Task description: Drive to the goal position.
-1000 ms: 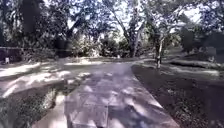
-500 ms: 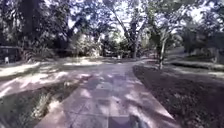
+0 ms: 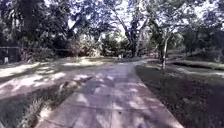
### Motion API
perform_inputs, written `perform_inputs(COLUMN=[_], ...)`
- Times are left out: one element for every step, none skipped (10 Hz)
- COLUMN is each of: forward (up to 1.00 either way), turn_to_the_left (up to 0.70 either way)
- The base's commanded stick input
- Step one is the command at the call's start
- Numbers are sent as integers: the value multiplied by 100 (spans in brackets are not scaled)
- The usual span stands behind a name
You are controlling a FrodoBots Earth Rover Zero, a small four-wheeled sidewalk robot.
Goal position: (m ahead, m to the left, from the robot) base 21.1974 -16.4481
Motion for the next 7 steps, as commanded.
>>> perform_inputs(forward=[50, 50, 50, 50, 50, 50, 50], turn_to_the_left=[0, 0, 0, 0, 0, 0, -12])
